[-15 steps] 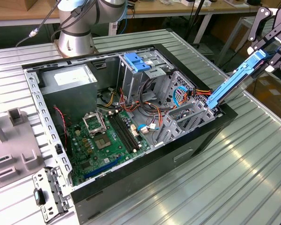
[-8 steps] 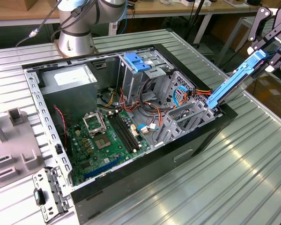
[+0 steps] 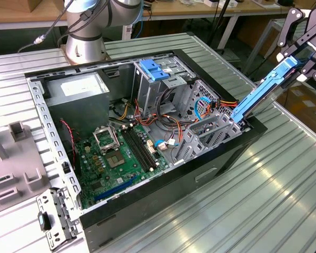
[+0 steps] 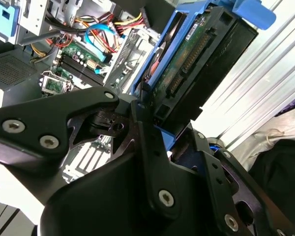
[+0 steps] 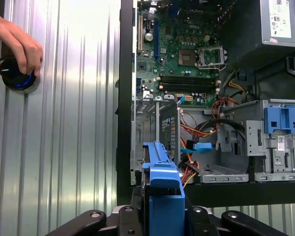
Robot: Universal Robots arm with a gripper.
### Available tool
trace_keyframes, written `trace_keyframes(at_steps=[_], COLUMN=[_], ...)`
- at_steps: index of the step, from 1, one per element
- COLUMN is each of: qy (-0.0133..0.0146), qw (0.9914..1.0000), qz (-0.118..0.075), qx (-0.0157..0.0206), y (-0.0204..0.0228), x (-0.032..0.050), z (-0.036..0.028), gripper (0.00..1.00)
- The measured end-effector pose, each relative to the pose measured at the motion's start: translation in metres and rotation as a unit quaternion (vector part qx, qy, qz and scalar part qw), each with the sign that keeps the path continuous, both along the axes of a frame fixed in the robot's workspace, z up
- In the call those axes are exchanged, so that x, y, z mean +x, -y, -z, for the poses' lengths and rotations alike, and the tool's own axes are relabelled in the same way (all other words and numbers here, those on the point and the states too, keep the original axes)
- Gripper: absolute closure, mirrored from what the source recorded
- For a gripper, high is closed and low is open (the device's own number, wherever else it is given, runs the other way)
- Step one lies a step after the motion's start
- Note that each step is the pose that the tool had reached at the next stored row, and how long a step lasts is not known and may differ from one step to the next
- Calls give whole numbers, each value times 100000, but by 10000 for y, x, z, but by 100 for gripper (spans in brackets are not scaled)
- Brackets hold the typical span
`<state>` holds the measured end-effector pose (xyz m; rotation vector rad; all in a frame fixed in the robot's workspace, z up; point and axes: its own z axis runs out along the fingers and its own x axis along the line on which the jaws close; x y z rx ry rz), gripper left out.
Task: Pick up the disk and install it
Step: 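Insert the disk into the insertion slot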
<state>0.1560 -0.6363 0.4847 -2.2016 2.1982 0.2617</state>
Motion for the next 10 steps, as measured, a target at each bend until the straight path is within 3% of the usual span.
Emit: trace_keyframes(at_steps=[5,6,10], qy=[265,375,576], qw=[100000,99999,99998], qz=[4,-3,2], qx=[-99,-93,-103], y=[-6,-8,-10], x=[-222,-323,-519], z=[1,3,13], gripper=[63,63,63])
